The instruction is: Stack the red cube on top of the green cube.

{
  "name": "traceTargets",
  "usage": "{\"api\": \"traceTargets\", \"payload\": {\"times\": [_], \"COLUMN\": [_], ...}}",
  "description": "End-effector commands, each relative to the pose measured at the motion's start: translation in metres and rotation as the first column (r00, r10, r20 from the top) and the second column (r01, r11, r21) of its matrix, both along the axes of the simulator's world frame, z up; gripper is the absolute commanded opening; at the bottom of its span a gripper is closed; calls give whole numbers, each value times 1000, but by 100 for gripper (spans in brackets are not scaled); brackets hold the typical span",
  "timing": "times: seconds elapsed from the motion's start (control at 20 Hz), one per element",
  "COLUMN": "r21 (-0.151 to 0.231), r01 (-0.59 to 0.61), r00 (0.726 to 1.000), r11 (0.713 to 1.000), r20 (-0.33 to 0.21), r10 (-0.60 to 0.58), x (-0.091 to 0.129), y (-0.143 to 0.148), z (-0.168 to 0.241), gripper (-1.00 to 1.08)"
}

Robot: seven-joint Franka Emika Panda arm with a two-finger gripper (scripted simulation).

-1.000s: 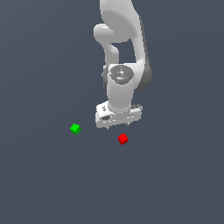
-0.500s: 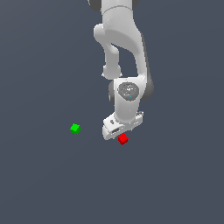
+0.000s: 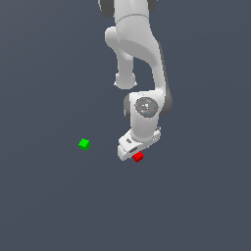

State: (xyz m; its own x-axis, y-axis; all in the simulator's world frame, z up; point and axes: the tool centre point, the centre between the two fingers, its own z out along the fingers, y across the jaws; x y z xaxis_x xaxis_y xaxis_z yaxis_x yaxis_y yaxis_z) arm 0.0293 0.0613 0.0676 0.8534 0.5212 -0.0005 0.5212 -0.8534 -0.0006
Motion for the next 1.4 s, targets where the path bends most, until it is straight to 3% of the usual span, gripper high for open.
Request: {"api": "traceTargets", "payload": {"times": [0.0, 1.0, 1.05, 1.35], "r21": [0, 0, 0, 0], "r01": [5, 9, 9, 9], "r00": [1000, 1000, 1000, 1000], "r11": [1000, 1000, 1000, 1000], "r20": [1, 1, 1, 1], "r10": [-5, -9, -9, -9], "x": [0, 0, 0, 0], "y": [-1, -1, -1, -1], "z": [2, -48, -48, -48], "gripper": [100, 100, -100, -100]}}
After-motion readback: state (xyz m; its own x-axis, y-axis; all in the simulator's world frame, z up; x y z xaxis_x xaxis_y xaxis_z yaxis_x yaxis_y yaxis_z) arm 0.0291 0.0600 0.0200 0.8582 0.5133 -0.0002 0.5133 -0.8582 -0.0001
